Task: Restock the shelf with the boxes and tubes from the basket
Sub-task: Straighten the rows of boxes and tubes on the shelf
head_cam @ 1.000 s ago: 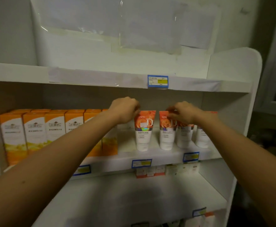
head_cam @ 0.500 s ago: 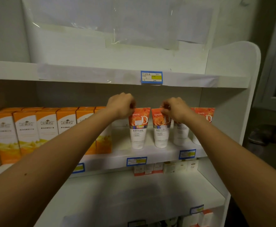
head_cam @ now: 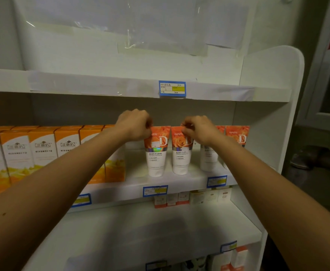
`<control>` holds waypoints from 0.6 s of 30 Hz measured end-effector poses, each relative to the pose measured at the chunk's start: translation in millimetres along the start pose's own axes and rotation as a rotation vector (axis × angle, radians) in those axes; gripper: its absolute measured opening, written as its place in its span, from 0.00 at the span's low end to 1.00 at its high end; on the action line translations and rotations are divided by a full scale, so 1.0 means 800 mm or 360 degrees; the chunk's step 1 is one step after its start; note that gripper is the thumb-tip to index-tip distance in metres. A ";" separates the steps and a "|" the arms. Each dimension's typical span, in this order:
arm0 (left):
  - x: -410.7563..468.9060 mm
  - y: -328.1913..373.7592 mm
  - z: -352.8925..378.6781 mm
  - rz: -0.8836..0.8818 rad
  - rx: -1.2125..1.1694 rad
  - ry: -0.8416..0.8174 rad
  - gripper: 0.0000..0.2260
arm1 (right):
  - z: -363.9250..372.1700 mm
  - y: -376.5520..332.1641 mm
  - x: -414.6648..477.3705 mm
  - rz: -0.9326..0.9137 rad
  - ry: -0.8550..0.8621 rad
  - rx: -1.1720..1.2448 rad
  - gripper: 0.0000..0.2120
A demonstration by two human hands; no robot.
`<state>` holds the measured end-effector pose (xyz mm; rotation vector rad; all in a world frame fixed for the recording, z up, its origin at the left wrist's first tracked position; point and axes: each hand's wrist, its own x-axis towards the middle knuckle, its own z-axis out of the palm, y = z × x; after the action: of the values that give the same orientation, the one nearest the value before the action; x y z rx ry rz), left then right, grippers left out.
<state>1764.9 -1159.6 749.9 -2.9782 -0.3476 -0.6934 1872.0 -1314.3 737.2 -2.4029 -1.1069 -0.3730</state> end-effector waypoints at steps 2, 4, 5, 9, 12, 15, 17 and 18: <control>0.001 0.003 0.000 -0.0010 0.0031 -0.0008 0.11 | -0.007 0.009 -0.004 -0.0050 -0.0004 -0.0015 0.15; 0.003 0.009 0.002 -0.0006 0.0028 0.0020 0.12 | -0.018 0.023 -0.008 -0.0079 0.0081 -0.0066 0.16; 0.005 0.014 0.004 0.0000 0.0001 0.0052 0.13 | -0.025 0.034 -0.010 -0.0067 0.0143 -0.0096 0.16; 0.012 0.045 0.011 0.0081 -0.0125 0.0203 0.14 | -0.051 0.088 -0.021 0.0118 0.0335 -0.0237 0.15; 0.019 0.073 0.016 0.0185 -0.0160 0.0254 0.14 | -0.063 0.123 -0.030 0.0259 0.0305 -0.0319 0.16; 0.029 0.099 0.022 0.0249 -0.0145 0.0289 0.14 | -0.065 0.145 -0.037 0.0337 0.0267 -0.0315 0.18; 0.038 0.114 0.025 0.0239 -0.0153 0.0269 0.14 | -0.065 0.153 -0.038 0.0377 0.0241 -0.0282 0.18; 0.042 0.121 0.027 0.0226 -0.0172 0.0248 0.14 | -0.064 0.156 -0.038 0.0384 0.0227 -0.0280 0.18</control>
<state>1826.2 -1244.5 744.5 -2.9844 -0.0906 -0.9477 1945.8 -1430.8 731.1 -2.5795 -0.7391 -0.5690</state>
